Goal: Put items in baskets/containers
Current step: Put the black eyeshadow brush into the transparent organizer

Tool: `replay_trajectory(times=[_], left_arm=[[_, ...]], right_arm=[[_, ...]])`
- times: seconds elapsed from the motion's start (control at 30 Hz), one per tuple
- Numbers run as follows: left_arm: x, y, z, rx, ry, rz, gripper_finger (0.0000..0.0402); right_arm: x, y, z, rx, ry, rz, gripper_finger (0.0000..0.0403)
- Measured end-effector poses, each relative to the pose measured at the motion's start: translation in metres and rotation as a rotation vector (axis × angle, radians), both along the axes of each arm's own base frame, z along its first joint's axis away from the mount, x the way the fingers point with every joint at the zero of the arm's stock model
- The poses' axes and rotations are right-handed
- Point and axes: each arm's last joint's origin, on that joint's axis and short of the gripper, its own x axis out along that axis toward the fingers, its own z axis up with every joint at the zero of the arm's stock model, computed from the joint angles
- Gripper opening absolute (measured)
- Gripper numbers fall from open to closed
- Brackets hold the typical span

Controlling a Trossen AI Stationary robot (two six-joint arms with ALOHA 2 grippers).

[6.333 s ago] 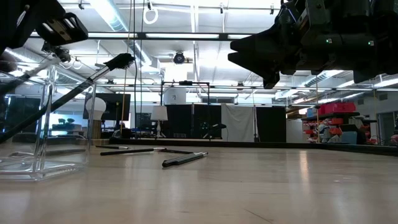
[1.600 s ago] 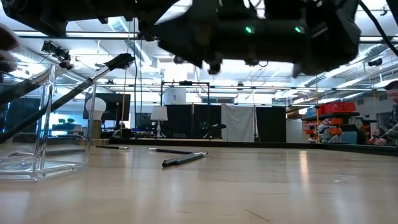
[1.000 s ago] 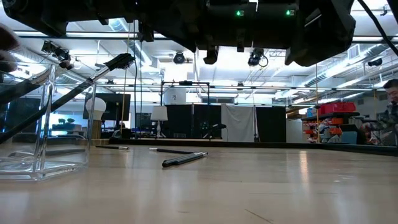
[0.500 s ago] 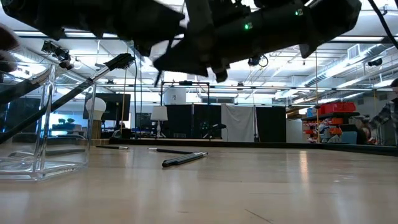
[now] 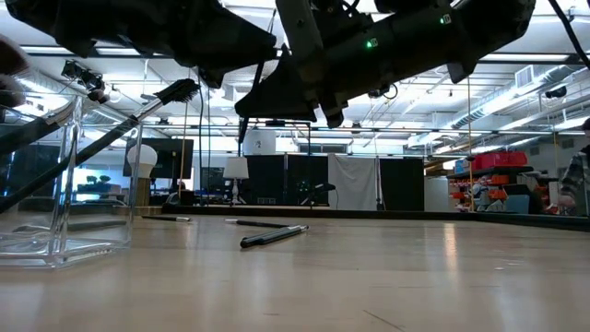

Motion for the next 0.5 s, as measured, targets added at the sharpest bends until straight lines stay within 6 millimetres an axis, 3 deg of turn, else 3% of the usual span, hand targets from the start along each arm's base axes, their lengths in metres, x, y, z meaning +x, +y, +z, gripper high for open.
replay_trajectory(times=[0.23,0.4,0.5], left_arm=[[0.003,-0.001,0.005,0.017,-0.011,0.0,0.0015],[0.002,-0.003,0.004,0.02,-0.003,-0.004,0.0016],[0.0,-0.008,0.015,0.006,-0.028,-0.011,0.0014]], right_arm=[[-0.001,0.0,-0.002,0.005,0.02,0.0,0.001],[-0.002,0.0,-0.006,-0.025,0.068,0.005,0.0035],[-0.008,0.0,-0.007,-0.048,0.15,0.009,0.0071]])
